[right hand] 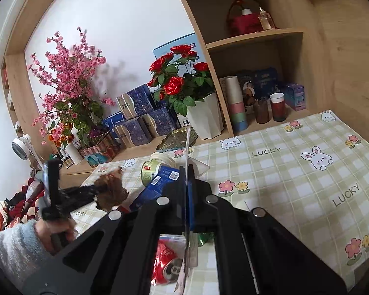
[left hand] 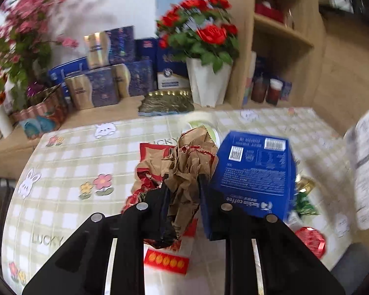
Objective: Collect trash
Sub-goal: 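Carry the paper bag with the left tool over the brown bin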
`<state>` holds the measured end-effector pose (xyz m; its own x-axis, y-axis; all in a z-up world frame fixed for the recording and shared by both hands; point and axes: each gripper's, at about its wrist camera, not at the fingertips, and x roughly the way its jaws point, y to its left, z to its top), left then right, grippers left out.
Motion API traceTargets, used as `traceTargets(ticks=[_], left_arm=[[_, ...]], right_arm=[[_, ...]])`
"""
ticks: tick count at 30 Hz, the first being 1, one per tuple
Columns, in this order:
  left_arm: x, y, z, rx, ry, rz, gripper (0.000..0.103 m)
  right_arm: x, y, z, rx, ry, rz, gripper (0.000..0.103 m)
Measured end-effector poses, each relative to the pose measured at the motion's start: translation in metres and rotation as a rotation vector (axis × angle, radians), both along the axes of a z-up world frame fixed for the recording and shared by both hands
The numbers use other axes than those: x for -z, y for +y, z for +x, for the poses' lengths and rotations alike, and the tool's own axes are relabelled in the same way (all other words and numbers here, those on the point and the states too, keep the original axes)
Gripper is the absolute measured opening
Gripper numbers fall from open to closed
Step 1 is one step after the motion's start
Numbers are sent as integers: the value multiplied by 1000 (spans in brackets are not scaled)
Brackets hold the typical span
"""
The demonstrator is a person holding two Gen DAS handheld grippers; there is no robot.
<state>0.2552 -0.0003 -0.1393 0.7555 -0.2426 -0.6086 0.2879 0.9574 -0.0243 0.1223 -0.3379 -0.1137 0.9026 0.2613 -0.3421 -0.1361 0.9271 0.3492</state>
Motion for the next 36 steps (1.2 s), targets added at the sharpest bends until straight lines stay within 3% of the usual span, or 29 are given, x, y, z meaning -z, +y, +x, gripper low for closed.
traceTargets(ticks=[4, 8, 14, 18, 24, 31, 36], left_arm=[[-28, 21, -39, -21, -24, -46, 22], [-47, 38, -85, 4, 18, -137, 22], [-52, 41, -163, 32, 31, -189, 22], [-46, 32, -212, 80, 48, -203, 22], [-26, 27, -251, 98, 82, -234, 22], [3, 27, -274, 89, 141, -257, 22], [19, 26, -277, 69, 156, -227, 23]], right_arm=[[-1, 6, -14, -30, 6, 37, 6], [1, 16, -31, -70, 27, 74, 6], [6, 36, -63, -118, 56, 74, 6], [12, 49, -84, -155, 81, 68, 6], [29, 75, -114, -249, 115, 14, 6], [82, 96, -132, -303, 258, -22, 6], [117, 99, -124, -300, 366, 0, 6]])
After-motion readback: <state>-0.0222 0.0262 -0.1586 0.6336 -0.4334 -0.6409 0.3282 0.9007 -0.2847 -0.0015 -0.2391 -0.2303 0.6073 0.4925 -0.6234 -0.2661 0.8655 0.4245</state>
